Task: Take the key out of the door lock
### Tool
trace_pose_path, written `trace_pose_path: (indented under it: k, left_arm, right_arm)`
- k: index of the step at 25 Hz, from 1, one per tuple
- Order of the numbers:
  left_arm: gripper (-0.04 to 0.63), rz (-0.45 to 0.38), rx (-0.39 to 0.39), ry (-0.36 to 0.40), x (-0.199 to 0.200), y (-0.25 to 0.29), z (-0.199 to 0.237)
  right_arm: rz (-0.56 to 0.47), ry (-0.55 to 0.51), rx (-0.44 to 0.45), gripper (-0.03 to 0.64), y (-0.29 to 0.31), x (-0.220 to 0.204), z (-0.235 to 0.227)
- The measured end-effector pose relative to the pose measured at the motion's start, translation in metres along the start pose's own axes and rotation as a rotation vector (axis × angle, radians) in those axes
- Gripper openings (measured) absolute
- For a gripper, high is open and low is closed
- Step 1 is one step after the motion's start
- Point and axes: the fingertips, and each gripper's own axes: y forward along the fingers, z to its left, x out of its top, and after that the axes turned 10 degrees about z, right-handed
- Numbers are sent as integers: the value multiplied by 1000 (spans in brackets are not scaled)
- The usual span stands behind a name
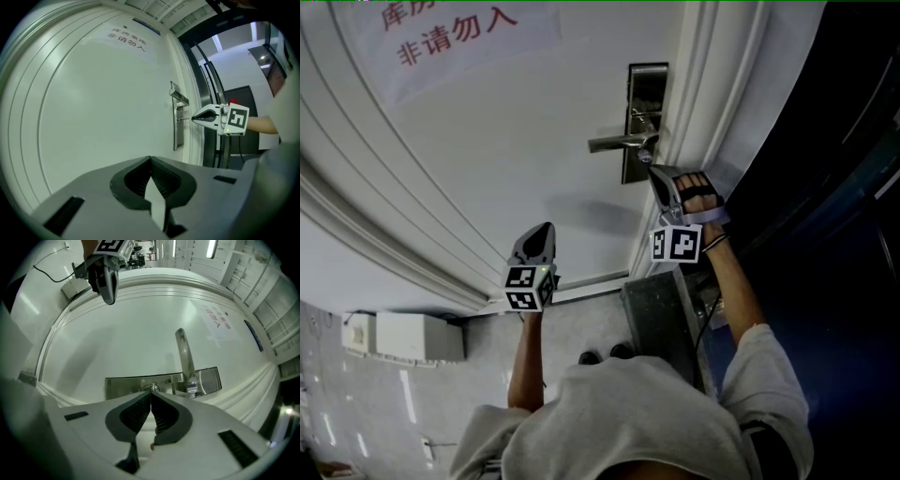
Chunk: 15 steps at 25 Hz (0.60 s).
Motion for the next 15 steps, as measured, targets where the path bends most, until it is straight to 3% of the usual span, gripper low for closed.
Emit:
trace_pose_path:
  k: [2,5,10,15]
  left_arm:
    - [17,0,-3,0,-1,0,-1]
    - [17,0,-5,3,-1,1,-1]
    - [17,5,-4,5,-2,1,0]
    - [17,-1,6,5,0,-1,5]
  right_arm:
    - [-3,14,23,32,0,0,2]
    - [1,9,51,187,4,0,5]
    - [14,-6,28,186,12,1,4]
    - [24,0,3,128,23,3,0]
